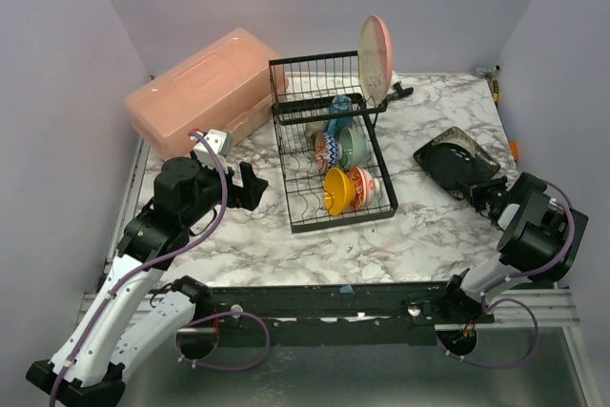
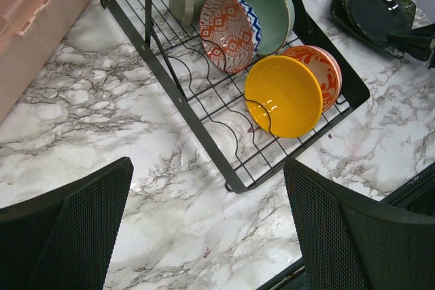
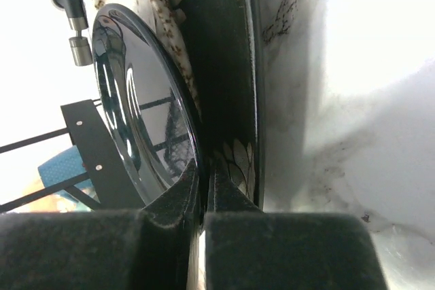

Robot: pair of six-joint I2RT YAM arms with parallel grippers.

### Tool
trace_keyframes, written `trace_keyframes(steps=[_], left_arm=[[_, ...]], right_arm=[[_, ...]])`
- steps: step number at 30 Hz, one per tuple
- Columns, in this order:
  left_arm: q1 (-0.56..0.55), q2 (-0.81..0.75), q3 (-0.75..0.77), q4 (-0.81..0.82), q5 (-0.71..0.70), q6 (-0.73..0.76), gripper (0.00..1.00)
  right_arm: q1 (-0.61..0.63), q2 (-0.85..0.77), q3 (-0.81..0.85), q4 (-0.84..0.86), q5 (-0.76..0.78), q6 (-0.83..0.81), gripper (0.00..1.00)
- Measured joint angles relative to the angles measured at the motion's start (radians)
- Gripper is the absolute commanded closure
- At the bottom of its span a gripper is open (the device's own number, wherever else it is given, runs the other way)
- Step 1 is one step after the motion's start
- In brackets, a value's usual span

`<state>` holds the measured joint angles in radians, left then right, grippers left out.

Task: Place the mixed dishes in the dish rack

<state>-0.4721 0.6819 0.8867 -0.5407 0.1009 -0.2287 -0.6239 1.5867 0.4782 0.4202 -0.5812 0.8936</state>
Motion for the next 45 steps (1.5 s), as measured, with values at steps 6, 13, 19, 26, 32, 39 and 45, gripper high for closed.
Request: trace_keyframes(steps=[6, 13, 19, 26, 32, 39, 45], left_arm=[[0.000, 0.000, 0.000, 0.000, 0.002, 0.000, 0.09], [0.000, 0.003, 0.000, 0.000, 0.004, -0.001, 0.09], [0.000, 0.005, 0.000, 0.000, 0.009, -0.003, 0.09], [0.000, 0.006, 0.000, 0.000, 0.013, -0.003, 0.09], [0.000, 0.006, 0.000, 0.000, 0.013, -0.003, 0.09], [0.000, 0.010, 0.000, 0.000, 0.013, -0.003, 0.09], [0.000, 0.020, 0.000, 0.000, 0.013, -0.003, 0.09]], right_arm=[[0.000, -0.054, 0.008, -0.074, 0.005, -0.003, 1.00], [0.000, -0.326, 0.147, -0.304, 0.072, -0.065, 1.00], [0.106, -0.439, 0.402, -0.509, 0.233, -0.154, 1.00], [0.408, -0.449, 0.678, -0.732, 0.476, -0.252, 1.00], [0.499, -0.452, 0.843, -0.865, 0.649, -0.312, 1.00], [0.782, -0.409, 1.042, -0.991, 0.901, -0.391, 1.00], [1.012, -0.299, 1.254, -1.062, 1.073, -0.458, 1.00]])
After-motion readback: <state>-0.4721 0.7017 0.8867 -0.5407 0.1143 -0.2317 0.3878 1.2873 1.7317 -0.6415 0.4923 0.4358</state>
